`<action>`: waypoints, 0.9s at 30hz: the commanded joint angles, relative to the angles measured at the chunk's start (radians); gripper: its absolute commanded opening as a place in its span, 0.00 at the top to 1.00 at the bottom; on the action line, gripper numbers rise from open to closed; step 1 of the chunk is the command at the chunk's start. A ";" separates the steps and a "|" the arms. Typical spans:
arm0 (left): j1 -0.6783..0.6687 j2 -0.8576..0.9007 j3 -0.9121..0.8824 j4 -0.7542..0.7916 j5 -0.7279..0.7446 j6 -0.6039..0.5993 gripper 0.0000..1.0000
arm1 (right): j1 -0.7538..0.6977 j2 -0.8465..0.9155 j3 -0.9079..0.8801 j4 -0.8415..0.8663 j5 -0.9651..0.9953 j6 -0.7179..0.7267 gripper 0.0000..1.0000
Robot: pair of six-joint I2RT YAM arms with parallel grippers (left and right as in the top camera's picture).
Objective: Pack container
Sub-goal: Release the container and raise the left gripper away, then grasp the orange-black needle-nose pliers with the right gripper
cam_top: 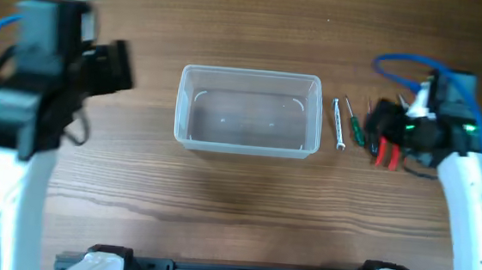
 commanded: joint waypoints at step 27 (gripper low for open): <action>0.198 -0.069 -0.004 -0.018 -0.102 -0.003 0.00 | -0.239 0.470 -0.002 0.292 0.098 -0.546 0.36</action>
